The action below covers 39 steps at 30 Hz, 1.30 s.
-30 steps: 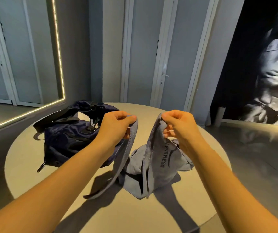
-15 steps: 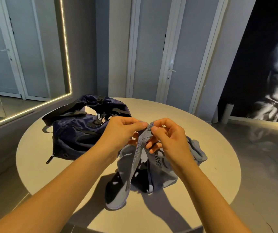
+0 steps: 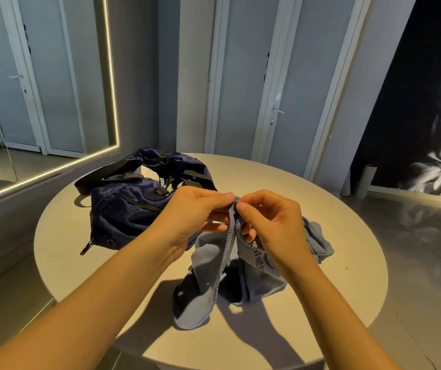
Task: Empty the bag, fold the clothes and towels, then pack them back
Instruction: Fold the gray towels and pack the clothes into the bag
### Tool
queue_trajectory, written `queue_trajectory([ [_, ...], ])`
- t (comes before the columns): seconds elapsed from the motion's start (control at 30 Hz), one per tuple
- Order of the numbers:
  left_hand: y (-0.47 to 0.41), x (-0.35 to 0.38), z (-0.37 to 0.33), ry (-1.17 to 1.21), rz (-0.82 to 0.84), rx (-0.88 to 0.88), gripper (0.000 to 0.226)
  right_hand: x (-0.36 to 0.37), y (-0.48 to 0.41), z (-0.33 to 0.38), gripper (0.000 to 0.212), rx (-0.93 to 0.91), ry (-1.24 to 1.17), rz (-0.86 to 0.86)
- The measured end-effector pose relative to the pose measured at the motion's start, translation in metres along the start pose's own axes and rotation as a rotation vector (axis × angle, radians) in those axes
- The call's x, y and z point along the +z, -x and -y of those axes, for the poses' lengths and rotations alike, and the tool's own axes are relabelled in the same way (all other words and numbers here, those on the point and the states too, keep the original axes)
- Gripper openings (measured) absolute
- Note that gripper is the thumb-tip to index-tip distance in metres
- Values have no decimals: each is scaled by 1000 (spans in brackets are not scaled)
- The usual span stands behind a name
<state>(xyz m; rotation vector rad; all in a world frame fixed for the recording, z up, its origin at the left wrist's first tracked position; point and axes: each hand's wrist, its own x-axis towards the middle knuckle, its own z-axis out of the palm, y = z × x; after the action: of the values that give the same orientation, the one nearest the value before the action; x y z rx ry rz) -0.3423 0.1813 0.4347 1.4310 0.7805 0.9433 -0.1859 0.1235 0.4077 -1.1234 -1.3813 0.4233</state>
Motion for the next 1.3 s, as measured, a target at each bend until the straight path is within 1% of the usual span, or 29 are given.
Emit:
queue_trajectory([
  [0.1, 0, 1, 3, -2, -49, 32, 15, 0, 1, 0, 11, -8, 14, 26],
  [0.17, 0, 0, 4, -11, -64, 44, 16, -2, 1, 2, 15, 48, -30, 70],
  [0.23, 0, -2, 5, -34, -38, 42, 16, -5, -2, 4, 18, 105, -58, 109],
  [0.3, -1, -3, 6, -85, 8, 43, 16, -8, -5, 4, 14, 120, -35, 117],
  [0.37, -2, -3, 6, -136, 28, 63, 17, -10, -9, 3, 22, 106, 26, 117],
  [0.4, -3, -2, 5, -144, 23, 73, 17, -10, -11, 4, 22, 87, 72, 122],
  [0.5, -4, -2, 4, -130, -7, 98, 15, -12, -18, 6, 9, 31, 182, 133],
  [0.57, -5, -3, 6, -143, -25, 131, 12, -12, -22, 8, 5, 26, 238, 114],
  [0.67, -5, -3, 14, -205, -69, 194, 11, -9, -31, 16, 11, 3, 337, 90],
  [0.7, -4, -3, 18, -233, -80, 222, 11, -8, -36, 20, 13, -1, 338, 69],
  [0.77, -1, -3, 31, -346, -106, 321, 5, -9, -49, 29, 15, 37, 247, -18],
  [0.83, 0, -7, 49, -502, -153, 434, 13, -15, -64, 41, 16, 99, 118, -114],
  [0.87, 0, -10, 58, -542, -173, 468, 17, -20, -72, 46, 17, 133, 63, -153],
  [0.97, 3, -20, 79, -541, -185, 519, 13, -40, -89, 47, 14, 260, -59, -274],
  [1.07, -1, -26, 100, -520, -213, 525, 14, -61, -94, 19, 11, 405, -105, -380],
  [1.13, -6, -28, 110, -519, -248, 544, 14, -69, -89, -9, 18, 547, -185, -417],
  [1.2, -7, -23, 115, -526, -281, 574, 10, -72, -81, -35, 26, 660, -290, -415],
  [1.3, 1, -7, 121, -594, -287, 669, 9, -75, -70, -69, 25, 729, -419, -387],
])
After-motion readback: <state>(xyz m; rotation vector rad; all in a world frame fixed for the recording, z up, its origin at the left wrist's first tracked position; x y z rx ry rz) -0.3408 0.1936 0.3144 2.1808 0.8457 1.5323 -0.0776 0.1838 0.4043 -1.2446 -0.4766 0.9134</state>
